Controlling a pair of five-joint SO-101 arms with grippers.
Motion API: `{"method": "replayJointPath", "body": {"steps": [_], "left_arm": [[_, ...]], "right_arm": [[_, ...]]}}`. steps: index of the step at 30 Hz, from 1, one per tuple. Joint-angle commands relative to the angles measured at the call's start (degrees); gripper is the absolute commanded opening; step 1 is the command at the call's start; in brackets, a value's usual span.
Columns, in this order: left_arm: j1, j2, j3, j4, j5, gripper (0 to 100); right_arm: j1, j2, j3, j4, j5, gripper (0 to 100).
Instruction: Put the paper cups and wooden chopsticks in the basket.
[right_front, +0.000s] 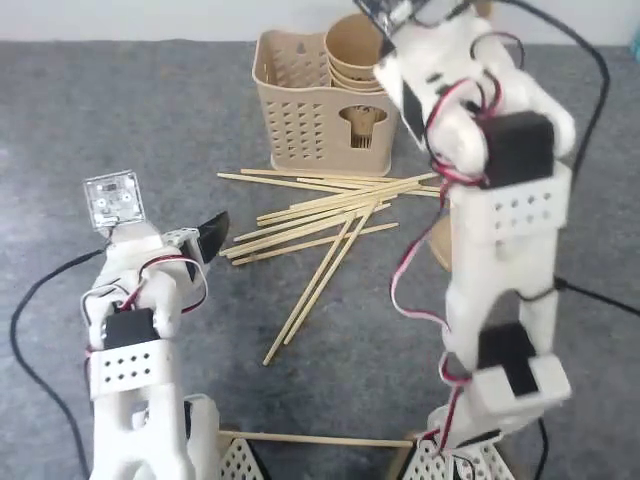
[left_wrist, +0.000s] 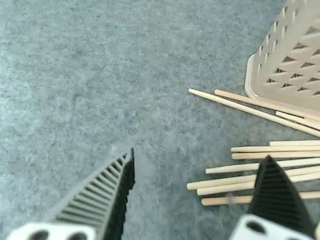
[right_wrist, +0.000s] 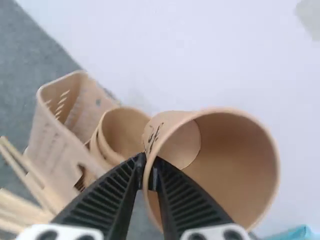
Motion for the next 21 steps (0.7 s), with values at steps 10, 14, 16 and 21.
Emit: {"method": "replayJointPath", "body": {"steps": [10,14,16,21], "left_arm": [[-0.35,-0.35,-0.4,-1.49,0.44,36],[-0.35,-0.35,-0.4,-1.49,0.44,36],[-0.35,-0.35,-0.4,-1.49,0.44,36],[-0.35,-0.35,-0.4,-1.49,0.35,36]], "right_arm": [[-2.42,12.88,-11.69,-2.51,0.18,0.8],[-3.21,13.05,-11.43,-2.68,-2.64,0.8],[-3.91,13.14,-11.34,-2.24,-2.46,0.8],[-4.88,14.11,-11.34,-0.48,-2.29,0.8]]}}
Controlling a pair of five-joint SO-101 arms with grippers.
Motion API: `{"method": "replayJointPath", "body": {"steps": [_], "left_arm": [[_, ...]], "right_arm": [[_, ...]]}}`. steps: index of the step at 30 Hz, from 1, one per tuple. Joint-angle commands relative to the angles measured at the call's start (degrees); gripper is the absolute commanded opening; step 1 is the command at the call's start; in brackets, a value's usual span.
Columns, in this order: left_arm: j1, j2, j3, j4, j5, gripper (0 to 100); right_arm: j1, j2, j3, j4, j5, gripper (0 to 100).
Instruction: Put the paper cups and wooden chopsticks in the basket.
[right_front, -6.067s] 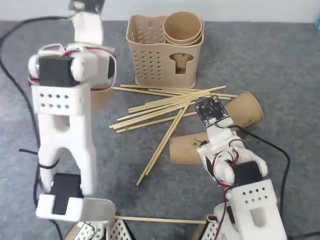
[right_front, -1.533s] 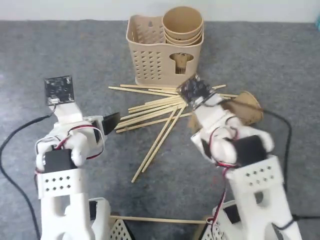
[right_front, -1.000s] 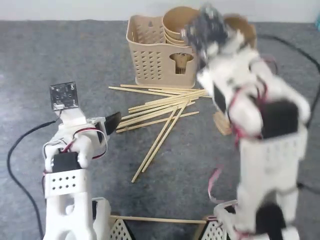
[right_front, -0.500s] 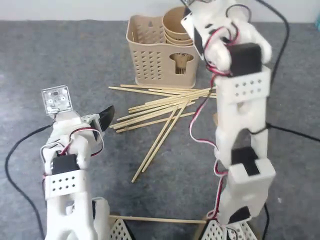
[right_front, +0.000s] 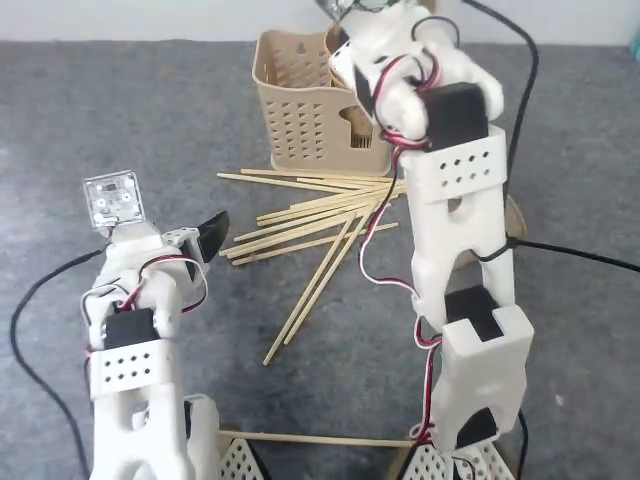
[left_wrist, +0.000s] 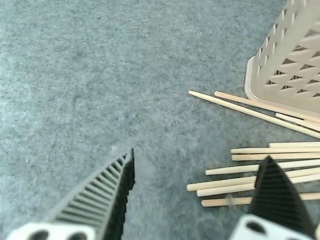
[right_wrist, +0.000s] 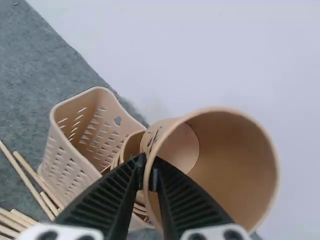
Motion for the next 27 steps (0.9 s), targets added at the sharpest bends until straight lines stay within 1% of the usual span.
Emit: {"method": "replayJointPath", "body": {"steps": [1,7,8,9,12,14,19,24,27], "left_arm": [[-0.35,-0.35,-0.4,-1.41,0.35,36],[-0.35,-0.35,-0.31,-1.41,0.35,36],[-0.35,-0.35,-0.31,-1.41,0.35,36],[-0.35,-0.35,-0.04,-1.41,0.35,36],[-0.18,-0.35,0.04,-1.49,0.35,36],[-0.18,-0.35,0.13,-1.49,0.35,36],[-0.18,-0.35,0.22,-1.49,0.35,36],[-0.09,-0.35,0.22,-1.49,0.35,36],[-0.09,-0.35,0.22,-1.49,0.35,36]], "right_arm": [[-0.48,0.75,-2.46,0.92,-0.62,0.8],[0.04,4.26,-2.73,1.19,-0.88,1.3],[0.22,4.44,-2.73,1.19,-0.88,3.0],[0.31,4.62,-2.73,1.19,-0.88,6.5],[0.13,4.53,-2.81,1.1,-2.02,21.0],[0.13,4.26,-3.16,0.75,-3.34,25.8],[0.4,1.45,-7.91,1.98,-3.69,24.0],[0.48,-4.53,-14.33,6.9,-3.69,24.0],[0.4,-8.66,-15.65,9.54,-3.69,24.0]]}}
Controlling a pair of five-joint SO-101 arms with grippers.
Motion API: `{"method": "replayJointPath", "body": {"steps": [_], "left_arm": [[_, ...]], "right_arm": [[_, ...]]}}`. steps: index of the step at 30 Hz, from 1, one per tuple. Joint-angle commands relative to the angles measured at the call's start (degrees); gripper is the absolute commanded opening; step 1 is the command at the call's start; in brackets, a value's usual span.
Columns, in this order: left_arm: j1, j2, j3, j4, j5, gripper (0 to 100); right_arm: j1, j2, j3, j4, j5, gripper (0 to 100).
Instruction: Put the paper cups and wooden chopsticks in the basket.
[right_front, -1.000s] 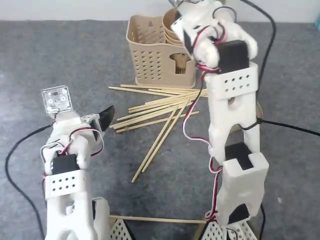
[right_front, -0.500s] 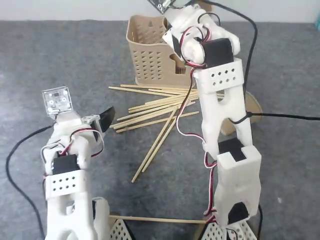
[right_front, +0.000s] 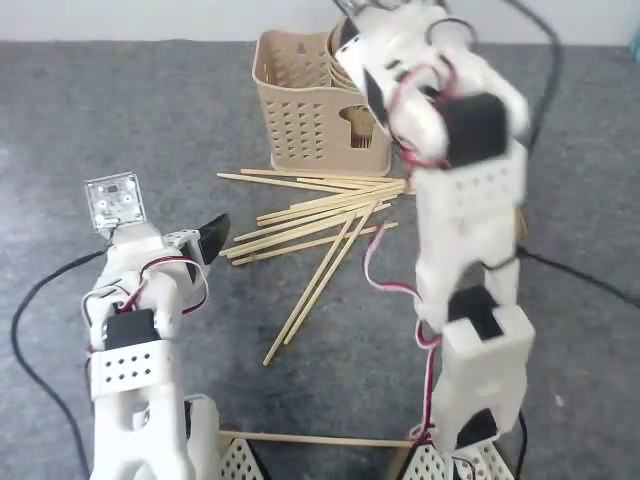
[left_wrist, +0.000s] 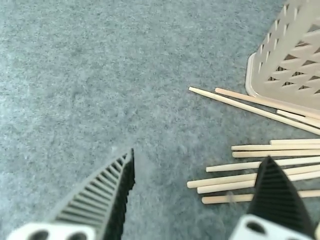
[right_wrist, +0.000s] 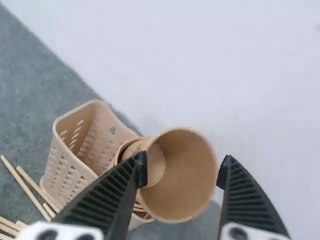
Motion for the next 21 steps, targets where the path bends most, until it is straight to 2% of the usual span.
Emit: {"method": "replayJointPath", "body": {"steps": [1,4,9,11,14,21], "left_arm": [[-0.18,-0.35,-0.4,-1.49,0.35,36],[-0.09,-0.35,-0.4,-1.49,0.35,36],[-0.09,-0.35,-0.4,-1.49,0.35,36],[-0.09,-0.35,-0.4,-1.49,0.35,36],[-0.09,-0.26,-0.4,-1.49,0.35,36],[-0.09,-0.18,-0.4,-1.49,0.35,36]], "right_arm": [[0.22,-8.04,-3.52,2.86,-0.79,23.9],[0.4,-12.88,-3.52,6.29,-0.79,20.4],[2.07,-17.54,-3.16,15.87,-0.97,0.0],[3.21,-17.63,-3.08,17.89,-4.13,2.4],[7.25,-18.42,-0.62,18.07,-11.52,0.9],[7.69,-28.44,23.91,17.89,-12.31,0.6]]}}
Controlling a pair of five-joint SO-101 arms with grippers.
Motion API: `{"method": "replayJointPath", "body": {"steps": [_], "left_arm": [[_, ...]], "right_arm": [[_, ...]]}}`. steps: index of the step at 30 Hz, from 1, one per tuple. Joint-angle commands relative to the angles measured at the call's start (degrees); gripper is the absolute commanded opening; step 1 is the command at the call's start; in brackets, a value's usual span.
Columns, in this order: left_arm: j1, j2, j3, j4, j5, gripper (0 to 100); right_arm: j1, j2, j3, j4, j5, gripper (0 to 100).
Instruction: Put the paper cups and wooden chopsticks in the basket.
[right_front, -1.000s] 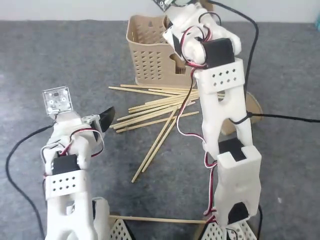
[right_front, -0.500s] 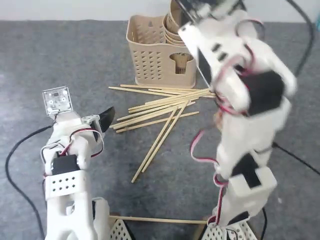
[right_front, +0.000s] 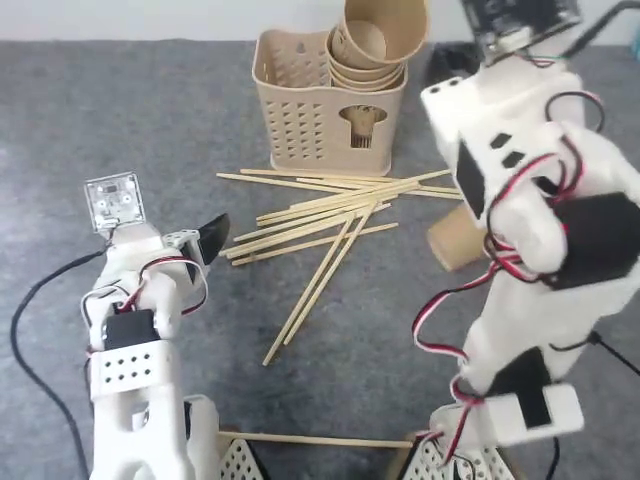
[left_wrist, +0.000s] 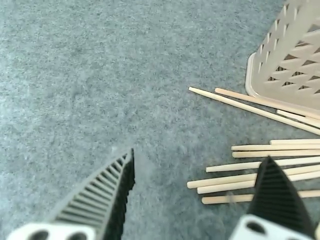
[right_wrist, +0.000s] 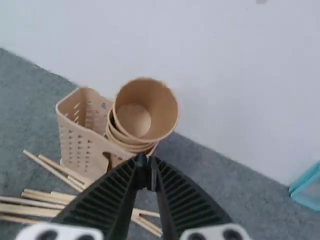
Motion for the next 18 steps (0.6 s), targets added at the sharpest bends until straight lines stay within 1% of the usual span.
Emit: {"method": "replayJointPath", "body": {"steps": [1,4,7,13,18], "left_arm": [[-0.09,-0.18,-0.4,-1.49,0.35,36],[-0.09,-0.18,-0.4,-1.49,0.35,36],[-0.09,-0.18,-0.4,-1.49,0.35,36],[-0.09,-0.18,-0.4,-1.49,0.35,36],[-0.09,-0.09,-0.4,-1.49,0.35,36]], "right_arm": [[0.57,-7.69,14.42,1.98,-1.05,0.6],[-0.4,-10.95,23.47,-0.04,-1.05,0.6],[-0.75,-11.03,31.21,-3.65,-1.14,0.6],[-1.01,-11.03,45.89,-20.26,-1.05,0.6],[-1.1,-10.77,52.13,-31.69,-1.05,0.6]]}}
